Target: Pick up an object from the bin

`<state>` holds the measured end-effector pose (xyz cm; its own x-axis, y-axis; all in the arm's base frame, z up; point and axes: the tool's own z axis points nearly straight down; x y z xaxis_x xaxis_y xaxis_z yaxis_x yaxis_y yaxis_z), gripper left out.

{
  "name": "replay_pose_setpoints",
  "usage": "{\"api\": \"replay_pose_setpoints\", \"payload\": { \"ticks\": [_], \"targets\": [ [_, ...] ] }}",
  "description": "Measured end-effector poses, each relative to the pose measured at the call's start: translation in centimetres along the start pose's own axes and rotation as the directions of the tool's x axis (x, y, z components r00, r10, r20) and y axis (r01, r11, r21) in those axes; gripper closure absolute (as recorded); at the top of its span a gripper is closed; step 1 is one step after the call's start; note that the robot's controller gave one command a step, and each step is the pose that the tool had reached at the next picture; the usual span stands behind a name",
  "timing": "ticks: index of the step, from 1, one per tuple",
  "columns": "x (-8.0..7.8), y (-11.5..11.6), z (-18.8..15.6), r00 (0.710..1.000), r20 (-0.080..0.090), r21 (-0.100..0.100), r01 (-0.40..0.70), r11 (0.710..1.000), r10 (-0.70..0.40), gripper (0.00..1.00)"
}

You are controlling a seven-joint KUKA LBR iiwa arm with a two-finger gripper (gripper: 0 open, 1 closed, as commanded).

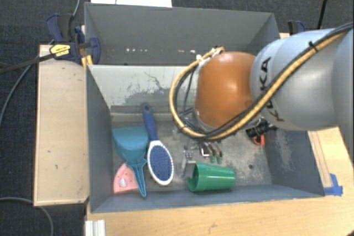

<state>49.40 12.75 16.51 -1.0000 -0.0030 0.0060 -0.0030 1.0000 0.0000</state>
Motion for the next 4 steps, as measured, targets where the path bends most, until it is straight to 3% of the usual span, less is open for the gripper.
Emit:
{"api": "replay_pose_setpoints", "payload": {
  "ticks": [1, 2, 3, 4],
  "targets": [
    [-0.2, -0.1, -0.4, 1.000, 0.008, -0.001, -0.004, 1.000, 0.004, 0.00],
    [0.1, -1.3, 3.3, 0.999, 0.012, -0.004, -0.050, 0.999, 0.050, 0.00],
    [-0.8, 0.5, 9.0, 0.999, 0.010, -0.002, -0.045, 0.999, 0.045, 0.00],
    [-0.3, 3.7, 9.5, 0.999, 0.008, 0.003, 0.042, 0.999, -0.042, 0.00]
  ]
}}
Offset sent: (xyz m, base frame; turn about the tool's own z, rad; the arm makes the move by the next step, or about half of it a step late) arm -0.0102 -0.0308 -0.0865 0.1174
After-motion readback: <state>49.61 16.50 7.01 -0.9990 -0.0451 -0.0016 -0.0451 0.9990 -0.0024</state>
